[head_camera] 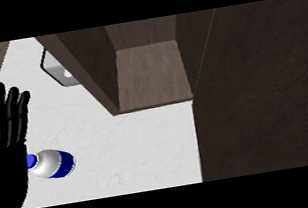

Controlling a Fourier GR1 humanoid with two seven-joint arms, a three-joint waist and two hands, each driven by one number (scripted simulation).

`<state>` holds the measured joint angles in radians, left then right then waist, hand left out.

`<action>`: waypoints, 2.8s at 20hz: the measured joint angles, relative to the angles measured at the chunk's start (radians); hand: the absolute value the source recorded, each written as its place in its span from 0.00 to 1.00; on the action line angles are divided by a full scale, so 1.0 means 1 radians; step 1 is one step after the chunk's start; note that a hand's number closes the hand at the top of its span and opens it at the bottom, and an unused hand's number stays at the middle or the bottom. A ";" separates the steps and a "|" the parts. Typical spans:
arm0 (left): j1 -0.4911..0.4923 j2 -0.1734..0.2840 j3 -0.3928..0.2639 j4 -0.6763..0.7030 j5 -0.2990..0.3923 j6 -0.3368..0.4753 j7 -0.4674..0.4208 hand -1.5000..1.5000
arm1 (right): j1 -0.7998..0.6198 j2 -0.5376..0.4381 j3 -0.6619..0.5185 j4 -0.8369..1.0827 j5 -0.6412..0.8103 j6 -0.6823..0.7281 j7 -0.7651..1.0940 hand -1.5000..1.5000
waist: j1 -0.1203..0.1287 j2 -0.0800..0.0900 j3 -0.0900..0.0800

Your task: Pick up the bottled water, place it into the cabinet and close the cabinet

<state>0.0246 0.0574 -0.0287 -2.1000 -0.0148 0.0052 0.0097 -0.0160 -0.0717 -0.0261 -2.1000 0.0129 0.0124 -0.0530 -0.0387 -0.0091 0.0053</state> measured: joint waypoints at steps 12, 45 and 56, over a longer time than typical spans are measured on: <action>0.159 0.102 0.284 -0.028 0.425 -0.151 0.057 0.00 | 0.211 0.012 0.187 -0.200 -0.065 0.104 0.133 0.00 | 0.044 0.004 -0.006; 0.290 0.208 0.688 -0.193 0.829 -0.226 0.420 0.00 | 0.222 0.023 0.592 -0.384 0.078 -0.121 0.387 0.00 | 0.036 0.005 -0.006; 0.238 0.141 0.588 -0.087 0.613 -0.309 0.338 0.00 | 0.198 -0.014 0.654 -0.374 0.102 -0.195 0.389 0.00 | 0.029 0.006 -0.006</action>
<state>0.2623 0.1980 0.5596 -2.1872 0.5983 -0.3039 0.3480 0.1818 -0.0858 0.6282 -2.4742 0.1149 -0.1826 0.3362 -0.0093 -0.0026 -0.0009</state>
